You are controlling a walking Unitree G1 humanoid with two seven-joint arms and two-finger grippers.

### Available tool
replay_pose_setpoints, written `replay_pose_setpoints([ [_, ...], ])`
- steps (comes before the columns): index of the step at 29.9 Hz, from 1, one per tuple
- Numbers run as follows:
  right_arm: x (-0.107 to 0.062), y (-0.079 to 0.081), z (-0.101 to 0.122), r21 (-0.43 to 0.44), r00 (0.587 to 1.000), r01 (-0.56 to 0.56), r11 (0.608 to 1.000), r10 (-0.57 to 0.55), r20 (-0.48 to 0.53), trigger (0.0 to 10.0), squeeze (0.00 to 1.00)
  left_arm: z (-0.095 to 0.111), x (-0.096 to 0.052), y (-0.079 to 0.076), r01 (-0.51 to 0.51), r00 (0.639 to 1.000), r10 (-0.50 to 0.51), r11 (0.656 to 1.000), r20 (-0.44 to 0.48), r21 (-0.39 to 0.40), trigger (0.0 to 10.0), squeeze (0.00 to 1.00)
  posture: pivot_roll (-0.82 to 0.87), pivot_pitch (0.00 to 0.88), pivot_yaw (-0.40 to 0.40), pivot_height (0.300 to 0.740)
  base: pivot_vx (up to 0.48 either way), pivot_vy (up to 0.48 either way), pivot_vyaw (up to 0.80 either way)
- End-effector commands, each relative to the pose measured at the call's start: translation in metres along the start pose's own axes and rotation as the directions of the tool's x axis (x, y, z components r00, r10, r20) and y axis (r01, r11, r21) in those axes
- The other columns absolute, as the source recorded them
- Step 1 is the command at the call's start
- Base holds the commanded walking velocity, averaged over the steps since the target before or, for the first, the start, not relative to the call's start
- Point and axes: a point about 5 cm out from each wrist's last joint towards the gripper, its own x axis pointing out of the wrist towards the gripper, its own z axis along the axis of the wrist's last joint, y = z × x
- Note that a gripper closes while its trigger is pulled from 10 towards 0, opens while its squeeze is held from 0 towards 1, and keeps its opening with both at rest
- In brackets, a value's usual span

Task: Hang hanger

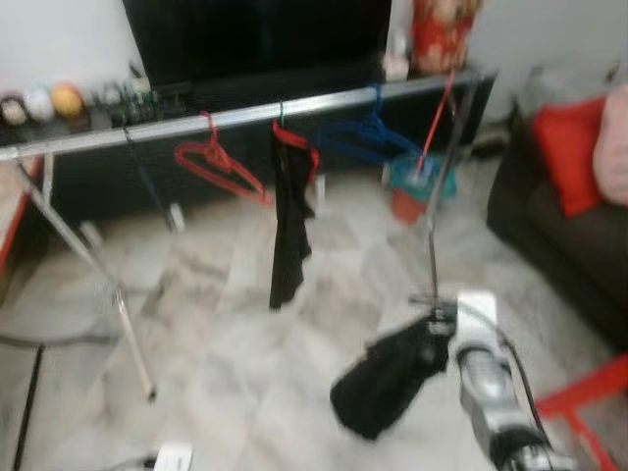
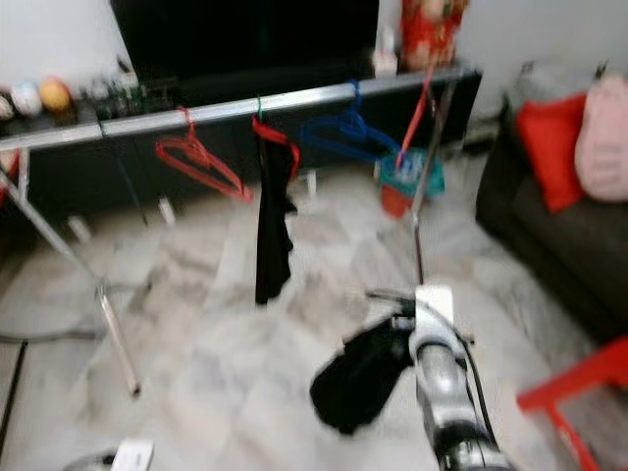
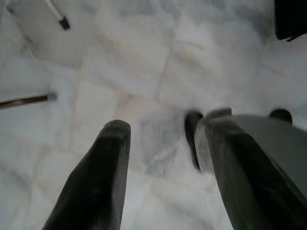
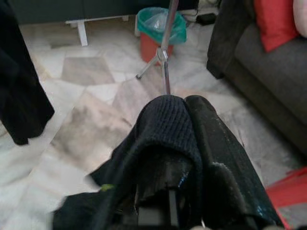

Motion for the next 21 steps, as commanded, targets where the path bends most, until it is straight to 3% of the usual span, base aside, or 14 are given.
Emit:
replay_pose_setpoints([
  [1,0.0026,0.0086,0.0107,0.022,0.999,-0.019,1.000,0.018,0.041,10.0,0.00,-0.0057,-0.0022,0.0098,-0.023,0.999,0.023,1.000,-0.027,-0.004,10.0,0.00,-0.04,0.000,0.016,0.740,0.349,0.000,0.00],
  [21,0.0022,0.0093,0.0103,0.027,0.999,-0.021,0.999,0.020,0.042,10.0,0.00,-0.0065,-0.0023,0.0081,-0.017,1.000,0.017,1.000,-0.027,0.002,10.0,0.00,-0.04,0.000,0.015,0.740,0.345,0.000,0.00],
])
